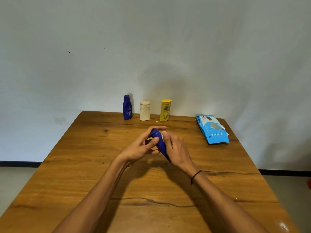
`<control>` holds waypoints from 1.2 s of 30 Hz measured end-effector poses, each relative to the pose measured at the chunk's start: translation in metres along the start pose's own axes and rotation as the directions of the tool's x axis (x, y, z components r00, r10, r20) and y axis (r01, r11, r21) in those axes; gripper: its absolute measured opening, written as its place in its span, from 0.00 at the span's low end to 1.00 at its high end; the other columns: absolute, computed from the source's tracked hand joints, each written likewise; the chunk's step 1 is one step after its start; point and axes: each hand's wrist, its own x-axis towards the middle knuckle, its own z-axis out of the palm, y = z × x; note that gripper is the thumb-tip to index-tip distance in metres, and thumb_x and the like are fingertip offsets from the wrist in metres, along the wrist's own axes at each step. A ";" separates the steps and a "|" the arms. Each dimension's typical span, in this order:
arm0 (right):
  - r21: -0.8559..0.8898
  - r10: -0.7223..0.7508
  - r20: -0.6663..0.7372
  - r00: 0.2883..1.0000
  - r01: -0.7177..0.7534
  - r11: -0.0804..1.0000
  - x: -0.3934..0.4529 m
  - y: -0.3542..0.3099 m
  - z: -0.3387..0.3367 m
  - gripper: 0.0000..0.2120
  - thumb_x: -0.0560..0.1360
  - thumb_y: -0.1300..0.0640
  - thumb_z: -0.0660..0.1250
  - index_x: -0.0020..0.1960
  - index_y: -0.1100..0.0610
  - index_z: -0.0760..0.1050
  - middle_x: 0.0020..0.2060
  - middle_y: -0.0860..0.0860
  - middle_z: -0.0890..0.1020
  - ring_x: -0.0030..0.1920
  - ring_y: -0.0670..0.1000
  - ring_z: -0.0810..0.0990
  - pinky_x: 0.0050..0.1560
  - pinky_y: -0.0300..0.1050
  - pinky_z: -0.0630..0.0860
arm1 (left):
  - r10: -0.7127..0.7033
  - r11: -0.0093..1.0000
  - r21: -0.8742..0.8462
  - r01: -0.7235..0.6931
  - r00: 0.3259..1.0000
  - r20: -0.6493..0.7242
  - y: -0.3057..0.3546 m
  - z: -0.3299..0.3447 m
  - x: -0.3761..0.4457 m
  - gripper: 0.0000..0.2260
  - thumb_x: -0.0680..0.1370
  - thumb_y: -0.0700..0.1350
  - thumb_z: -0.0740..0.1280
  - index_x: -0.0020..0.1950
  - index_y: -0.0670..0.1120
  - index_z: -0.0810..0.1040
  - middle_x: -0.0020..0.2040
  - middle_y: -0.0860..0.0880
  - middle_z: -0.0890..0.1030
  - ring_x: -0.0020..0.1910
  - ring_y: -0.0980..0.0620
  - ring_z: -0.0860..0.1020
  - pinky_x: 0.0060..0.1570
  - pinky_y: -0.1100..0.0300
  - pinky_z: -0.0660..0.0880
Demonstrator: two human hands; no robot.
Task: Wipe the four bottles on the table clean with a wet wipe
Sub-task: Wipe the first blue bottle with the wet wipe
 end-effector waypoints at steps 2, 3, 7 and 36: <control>0.104 0.065 0.039 0.997 -0.068 0.992 0.006 -0.001 -0.002 0.26 0.85 0.35 0.45 0.65 0.43 0.77 0.38 0.44 0.81 0.34 0.44 0.80 0.33 0.34 0.72 | 0.070 0.992 0.105 -0.068 0.997 -0.018 -0.001 -0.002 0.001 0.17 0.83 0.47 0.68 0.72 0.54 0.75 0.69 0.49 0.75 0.65 0.49 0.80 0.56 0.50 0.83; 0.141 0.086 0.082 0.993 -0.097 0.985 0.008 0.001 -0.003 0.23 0.85 0.36 0.46 0.65 0.41 0.76 0.40 0.45 0.82 0.36 0.45 0.81 0.34 0.36 0.74 | 0.101 0.986 0.140 -0.096 0.995 -0.028 -0.001 -0.004 0.002 0.16 0.82 0.47 0.68 0.71 0.53 0.75 0.68 0.49 0.76 0.65 0.48 0.80 0.56 0.50 0.84; 0.196 0.089 0.256 0.962 -0.142 0.970 0.006 0.015 -0.011 0.23 0.84 0.35 0.49 0.53 0.50 0.76 0.42 0.53 0.83 0.39 0.49 0.83 0.38 0.52 0.80 | 0.134 0.985 0.121 -0.123 0.987 -0.087 -0.004 -0.015 0.002 0.13 0.81 0.46 0.69 0.66 0.48 0.77 0.66 0.48 0.77 0.62 0.46 0.82 0.55 0.49 0.84; 0.642 0.285 0.152 0.946 -0.314 0.700 -0.009 0.000 0.011 0.17 0.85 0.44 0.58 0.68 0.52 0.69 0.56 0.56 0.82 0.30 0.52 0.79 0.24 0.40 0.74 | -0.003 0.928 -0.343 -0.146 0.917 -0.398 -0.032 -0.039 0.001 0.19 0.75 0.43 0.72 0.65 0.46 0.78 0.67 0.40 0.79 0.61 0.43 0.85 0.50 0.54 0.86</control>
